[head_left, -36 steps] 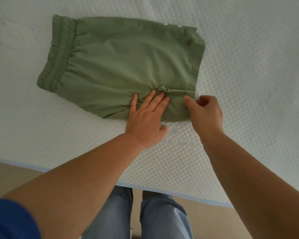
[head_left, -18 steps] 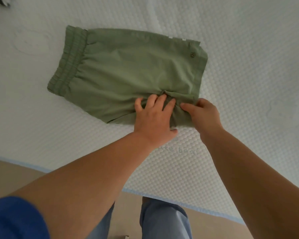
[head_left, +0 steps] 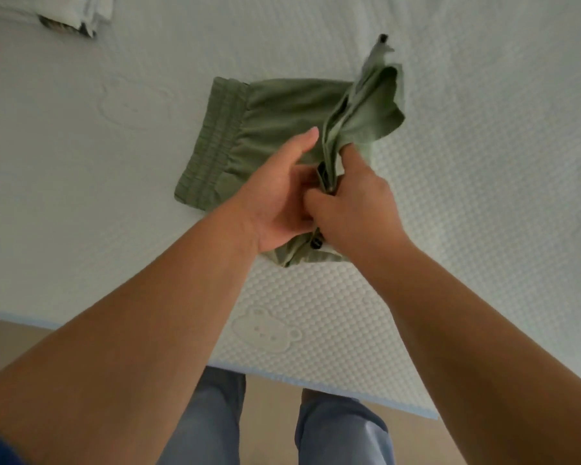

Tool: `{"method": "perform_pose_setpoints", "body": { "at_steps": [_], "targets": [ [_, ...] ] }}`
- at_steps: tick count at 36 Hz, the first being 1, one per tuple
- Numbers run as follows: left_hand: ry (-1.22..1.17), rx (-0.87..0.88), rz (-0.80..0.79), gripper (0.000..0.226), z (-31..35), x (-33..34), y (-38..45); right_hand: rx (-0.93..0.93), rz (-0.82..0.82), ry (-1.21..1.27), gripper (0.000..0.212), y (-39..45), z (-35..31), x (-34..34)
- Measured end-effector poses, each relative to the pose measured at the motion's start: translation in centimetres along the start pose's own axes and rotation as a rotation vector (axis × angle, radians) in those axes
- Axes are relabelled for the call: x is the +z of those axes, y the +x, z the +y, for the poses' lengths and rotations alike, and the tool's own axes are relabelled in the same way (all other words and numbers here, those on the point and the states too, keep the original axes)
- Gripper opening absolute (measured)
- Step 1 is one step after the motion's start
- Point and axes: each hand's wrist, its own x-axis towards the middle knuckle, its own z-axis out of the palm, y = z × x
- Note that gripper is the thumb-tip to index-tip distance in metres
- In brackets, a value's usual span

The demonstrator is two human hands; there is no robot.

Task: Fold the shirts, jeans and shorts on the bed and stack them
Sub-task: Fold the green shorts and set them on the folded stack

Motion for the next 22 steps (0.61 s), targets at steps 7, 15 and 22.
{"method": "perform_pose_setpoints", "body": {
  "at_steps": [7,15,22],
  "targets": [
    [0.095,0.130,0.228,0.035,3.7,-7.3,-3.4,-0.041,-0.118,-0.179,0.086,1.6,-6.4,8.1],
    [0.219,0.193,0.518,0.030,3.2,-9.2,-3.8,-0.047,-0.130,0.128,0.053,-0.4,-6.6,11.6],
    [0.898,0.425,0.702,0.047,2.3,-9.3,-3.5,-0.156,0.304,-0.059,0.030,-4.0,-2.2,10.2]
  ]
}}
